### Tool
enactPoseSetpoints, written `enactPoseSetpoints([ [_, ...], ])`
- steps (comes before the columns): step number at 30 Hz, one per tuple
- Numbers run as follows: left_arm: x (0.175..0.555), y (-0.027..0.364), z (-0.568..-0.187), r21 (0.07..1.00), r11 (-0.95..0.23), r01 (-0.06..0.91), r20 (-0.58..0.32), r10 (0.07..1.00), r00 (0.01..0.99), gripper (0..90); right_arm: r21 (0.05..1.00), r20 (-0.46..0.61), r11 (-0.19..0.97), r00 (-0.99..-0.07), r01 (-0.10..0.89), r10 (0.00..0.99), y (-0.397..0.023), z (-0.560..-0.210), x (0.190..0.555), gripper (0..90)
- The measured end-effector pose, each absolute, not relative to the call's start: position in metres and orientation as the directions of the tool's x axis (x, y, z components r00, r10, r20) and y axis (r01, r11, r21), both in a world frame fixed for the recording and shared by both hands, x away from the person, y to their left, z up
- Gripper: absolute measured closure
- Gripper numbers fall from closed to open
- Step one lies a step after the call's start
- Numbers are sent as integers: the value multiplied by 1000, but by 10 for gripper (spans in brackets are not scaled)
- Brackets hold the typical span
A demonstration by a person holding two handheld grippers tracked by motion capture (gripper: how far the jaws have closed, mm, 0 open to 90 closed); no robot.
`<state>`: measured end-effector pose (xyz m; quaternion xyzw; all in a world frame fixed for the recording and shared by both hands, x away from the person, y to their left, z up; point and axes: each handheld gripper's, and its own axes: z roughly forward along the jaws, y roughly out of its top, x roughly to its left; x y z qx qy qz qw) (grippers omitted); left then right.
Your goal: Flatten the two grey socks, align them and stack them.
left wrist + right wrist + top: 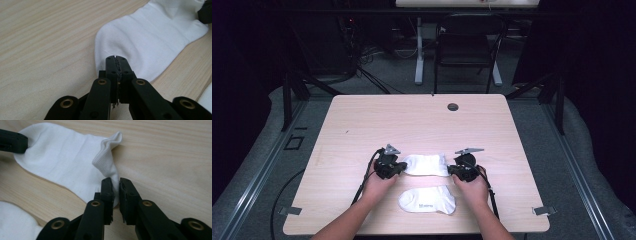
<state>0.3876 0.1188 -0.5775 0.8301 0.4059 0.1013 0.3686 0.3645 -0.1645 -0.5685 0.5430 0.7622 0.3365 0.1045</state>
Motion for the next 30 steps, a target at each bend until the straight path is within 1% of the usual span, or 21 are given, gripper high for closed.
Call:
enactPoseSetpoints([
  [3, 387, 119, -578, 696, -398, 597, -132, 747, 652, 895, 654, 219, 160, -387, 739, 896, -166, -563, 364, 766],
  [5, 388, 119, -578, 696, -398, 598, -133, 747, 652, 895, 688, 211, 150, -393, 710, 895, -165, -558, 363, 757],
  [7, 388, 119, -578, 696, -398, 598, -132, 747, 652, 895, 710, 198, 147, -396, 689, 896, -164, -552, 362, 770],
  [9, 388, 119, -578, 696, -397, 598, -133, 747, 651, 895, 725, 191, 151, -407, 672, 893, -161, -549, 360, 812],
  [11, 388, 119, -578, 695, -395, 601, -137, 748, 650, 895, 718, 188, 173, -428, 674, 884, -157, -549, 360, 845],
  [13, 388, 120, -578, 694, -393, 603, -141, 747, 649, 896, 706, 178, 207, -453, 677, 874, -151, -552, 362, 858],
  [16, 388, 120, -578, 693, -393, 605, -143, 747, 649, 896, 698, 164, 220, -451, 682, 878, -145, -557, 369, 861],
  [18, 389, 120, -578, 692, -390, 607, -147, 747, 649, 896, 696, 178, 195, -429, 691, 886, -145, -561, 374, 856],
  [23, 389, 121, -578, 693, -392, 604, -149, 743, 653, 897, 677, 176, 170, -382, 716, 907, -150, -568, 384, 853],
  [30, 389, 122, -578, 693, -388, 607, -156, 741, 653, 898, 657, 175, 162, -358, 736, 917, -155, -574, 389, 871],
])
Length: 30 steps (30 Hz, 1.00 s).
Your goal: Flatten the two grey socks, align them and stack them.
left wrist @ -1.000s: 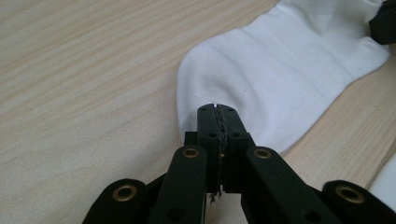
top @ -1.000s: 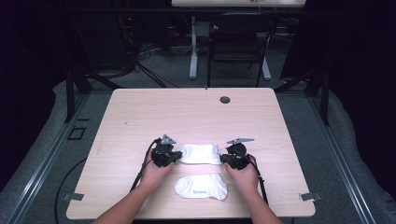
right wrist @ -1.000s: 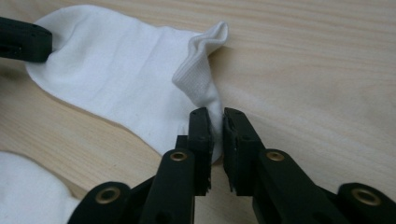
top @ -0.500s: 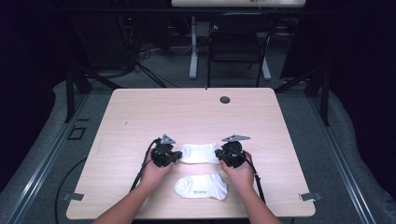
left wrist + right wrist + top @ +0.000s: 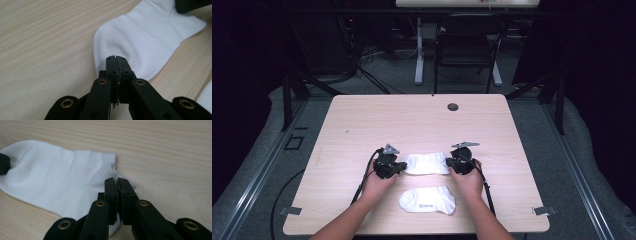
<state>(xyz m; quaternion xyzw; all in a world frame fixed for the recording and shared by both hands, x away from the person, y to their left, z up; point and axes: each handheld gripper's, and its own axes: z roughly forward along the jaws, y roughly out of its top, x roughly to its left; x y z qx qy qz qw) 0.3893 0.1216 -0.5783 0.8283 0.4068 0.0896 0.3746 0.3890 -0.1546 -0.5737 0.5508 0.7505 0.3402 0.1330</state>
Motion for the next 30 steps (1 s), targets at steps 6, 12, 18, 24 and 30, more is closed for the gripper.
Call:
enactPoseSetpoints([
  [6, 387, 125, -578, 692, -377, 615, -162, 750, 642, 898, 657, 171, 158, -350, 737, 921, -158, -574, 387, 900],
  [12, 383, 128, -578, 689, -366, 626, -173, 755, 632, 898, 660, 162, 155, -340, 735, 926, -159, -574, 383, 900],
  [18, 381, 128, -578, 684, -371, 627, -173, 754, 634, 896, 654, 170, 152, -340, 741, 925, -160, -574, 381, 900],
  [24, 383, 129, -576, 686, -351, 637, -190, 758, 624, 812, 656, 184, 159, -360, 738, 915, -159, -571, 381, 852],
  [30, 386, 132, -572, 695, -333, 637, -194, 766, 613, 749, 685, 180, 175, -397, 707, 900, -155, -561, 380, 828],
])
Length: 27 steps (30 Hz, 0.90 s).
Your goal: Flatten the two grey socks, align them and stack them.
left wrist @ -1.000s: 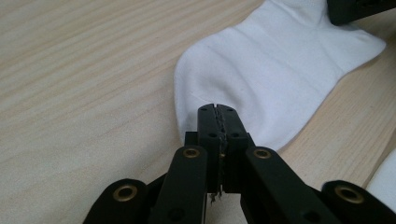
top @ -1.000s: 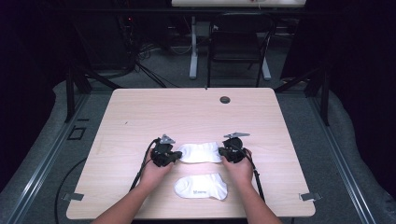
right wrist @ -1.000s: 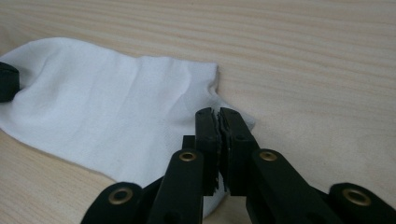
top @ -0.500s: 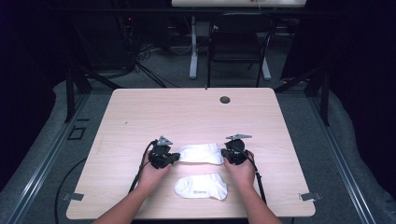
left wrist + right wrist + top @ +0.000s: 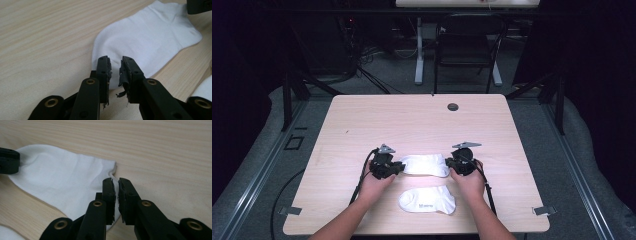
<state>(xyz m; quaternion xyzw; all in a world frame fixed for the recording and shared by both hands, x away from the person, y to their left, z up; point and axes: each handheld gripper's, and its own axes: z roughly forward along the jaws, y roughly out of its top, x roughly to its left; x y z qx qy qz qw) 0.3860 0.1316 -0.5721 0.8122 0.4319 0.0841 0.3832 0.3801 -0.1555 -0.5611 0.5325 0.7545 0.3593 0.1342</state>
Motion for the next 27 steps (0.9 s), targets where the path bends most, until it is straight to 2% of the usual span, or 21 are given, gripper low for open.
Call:
enactPoseSetpoints([
  [9, 390, 136, -565, 709, -309, 633, -197, 776, 599, 665, 702, 157, 190, -410, 686, 899, -155, -548, 383, 767],
  [15, 395, 138, -568, 712, -303, 634, -182, 792, 583, 616, 682, 160, 193, -401, 705, 902, -157, -553, 386, 690],
  [20, 400, 142, -571, 712, -288, 641, -183, 805, 565, 579, 676, 160, 191, -395, 712, 905, -156, -557, 388, 665],
  [27, 396, 141, -568, 703, -292, 649, -211, 785, 582, 602, 683, 180, 177, -398, 709, 900, -154, -557, 388, 663],
])
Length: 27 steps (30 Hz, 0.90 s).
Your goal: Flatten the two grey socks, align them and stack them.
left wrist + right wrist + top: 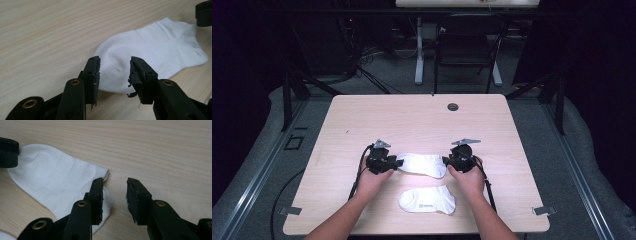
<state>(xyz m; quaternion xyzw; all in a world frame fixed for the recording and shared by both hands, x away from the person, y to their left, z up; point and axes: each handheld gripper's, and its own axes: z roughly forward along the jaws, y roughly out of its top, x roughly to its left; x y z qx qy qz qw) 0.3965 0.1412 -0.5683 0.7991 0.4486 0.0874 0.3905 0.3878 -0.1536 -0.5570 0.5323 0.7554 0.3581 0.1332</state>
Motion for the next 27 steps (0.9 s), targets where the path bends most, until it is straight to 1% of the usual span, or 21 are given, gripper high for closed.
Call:
enactPoseSetpoints([
  [1, 395, 141, -566, 706, -301, 641, -199, 784, 588, 603, 683, 184, 178, -403, 708, 897, -153, -557, 388, 658],
  [6, 396, 144, -563, 719, -285, 634, -198, 790, 580, 596, 683, 194, 176, -409, 709, 892, -150, -559, 388, 640],
  [7, 398, 146, -563, 715, -298, 633, -178, 798, 576, 595, 670, 194, 184, -409, 719, 892, -150, -560, 389, 625],
  [12, 404, 152, -565, 712, -280, 644, -180, 813, 553, 580, 644, 199, 197, -411, 739, 890, -149, -567, 391, 627],
  [14, 407, 154, -567, 706, -278, 651, -179, 819, 545, 577, 640, 199, 203, -414, 741, 888, -148, -568, 390, 680],
  [18, 411, 155, -571, 692, -278, 666, -183, 826, 534, 577, 643, 186, 222, -430, 733, 883, -146, -567, 388, 846],
  [23, 414, 151, -574, 687, -283, 669, -181, 825, 535, 586, 645, 169, 243, -445, 725, 879, -145, -565, 386, 866],
  [26, 413, 148, -576, 680, -297, 670, -175, 821, 543, 625, 647, 165, 244, -444, 723, 881, -146, -565, 386, 866],
  [27, 412, 146, -576, 679, -307, 667, -169, 819, 549, 657, 647, 165, 243, -444, 723, 881, -146, -564, 385, 866],
])
